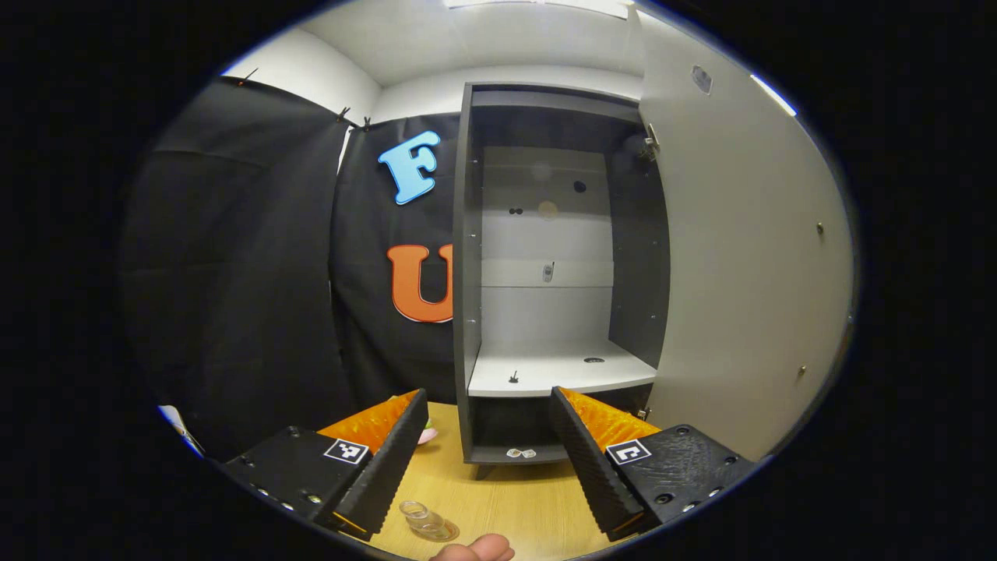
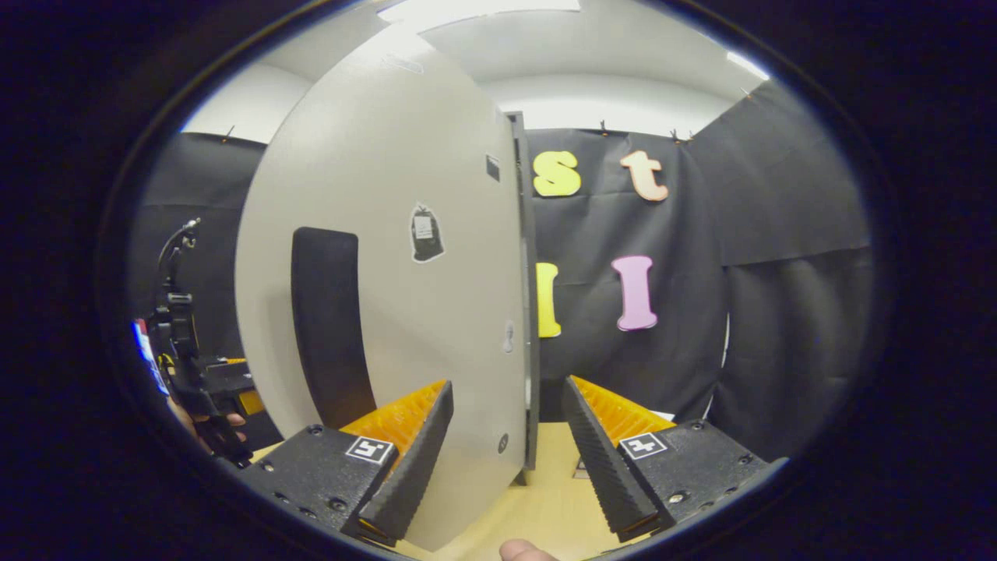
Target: Open the cabinet door with the right hand, grasp the bottle in the cabinet with the left hand and place it on the coaster, then close the cabinet door with the right hand.
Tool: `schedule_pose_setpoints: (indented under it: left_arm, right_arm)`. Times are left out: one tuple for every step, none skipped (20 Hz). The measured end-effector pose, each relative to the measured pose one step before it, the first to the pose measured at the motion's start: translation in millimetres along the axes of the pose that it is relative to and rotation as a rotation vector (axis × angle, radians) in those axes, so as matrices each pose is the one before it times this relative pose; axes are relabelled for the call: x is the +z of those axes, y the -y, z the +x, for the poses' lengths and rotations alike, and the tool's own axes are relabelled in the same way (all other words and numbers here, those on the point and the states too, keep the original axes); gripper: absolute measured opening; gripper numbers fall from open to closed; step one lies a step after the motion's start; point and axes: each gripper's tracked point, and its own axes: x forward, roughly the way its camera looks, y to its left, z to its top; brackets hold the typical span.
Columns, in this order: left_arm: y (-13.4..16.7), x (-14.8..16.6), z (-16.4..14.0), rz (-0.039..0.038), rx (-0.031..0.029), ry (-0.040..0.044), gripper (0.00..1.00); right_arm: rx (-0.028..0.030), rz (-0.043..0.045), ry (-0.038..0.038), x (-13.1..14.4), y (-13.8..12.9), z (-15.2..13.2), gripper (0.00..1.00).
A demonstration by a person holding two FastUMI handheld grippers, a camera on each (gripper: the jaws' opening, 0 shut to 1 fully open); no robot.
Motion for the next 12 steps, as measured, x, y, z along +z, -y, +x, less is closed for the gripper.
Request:
schedule_pose_setpoints:
  left_arm:
    - [-6.57,0.17,-3.27,0.00000,0.00794,0.00589,0.95]
    - [-8.43,0.38,-3.21,0.00431,0.01493,0.00480,0.95]
    - [-8.63,-0.59,-3.42,0.00307,0.01405,0.00548,0.95]
    - [-6.17,-1.33,-2.72,-0.00329,0.01309,0.00408,0.95]
    - [-6.46,-2.68,-4.16,-0.01448,0.01157,-0.00389,0.95]
    - [-6.02,-4.89,-4.34,-0.01267,0.00978,-0.00931,0.95]
    - [-7.42,-3.67,-4.38,-0.00092,0.01875,-0.00467,0.95]
    - [-11.13,-1.77,-5.10,0.00147,0.02257,0.00094,0.95]
    - [-7.82,-2.30,-5.10,-0.00328,0.01567,-0.00079,0.95]
    - [-7.42,-5.10,-2.94,-0.00316,0.01572,-0.01055,0.95]
    - [-9.55,-3.43,-3.60,-0.00266,0.01858,-0.00917,0.95]
    - [-9.99,-2.98,-2.12,-0.00330,0.01953,-0.00796,0.95]
  right_arm:
    - [0.01813,-0.01230,0.00273,0.57,-9.70,5.44,0.91]
    - [0.02068,-0.00716,0.00546,1.92,-9.44,4.12,0.91]
    - [0.02165,-0.00093,0.00234,-0.56,-7.95,5.37,0.91]
    - [0.01976,0.01038,0.00323,-0.41,-7.84,6.14,0.91]
    - [0.01900,0.01501,0.00008,-1.01,-9.08,6.25,0.91]
    - [0.01819,0.01663,-0.00477,-1.24,-7.95,6.20,0.91]
    - [0.01814,0.01345,-0.00722,-1.65,-7.67,7.72,0.91]
    - [0.01795,0.01140,-0.01199,-2.21,-8.33,7.42,0.84]
    - [0.01287,0.01117,-0.01727,-2.75,-6.43,7.93,0.91]
    - [0.01724,0.01300,-0.01058,-1.47,-6.37,6.15,0.91]
    - [0.02510,0.01283,-0.00551,-0.51,-7.55,5.67,0.89]
    - [0.02929,0.00626,-0.00527,0.88,-8.85,5.06,0.94]
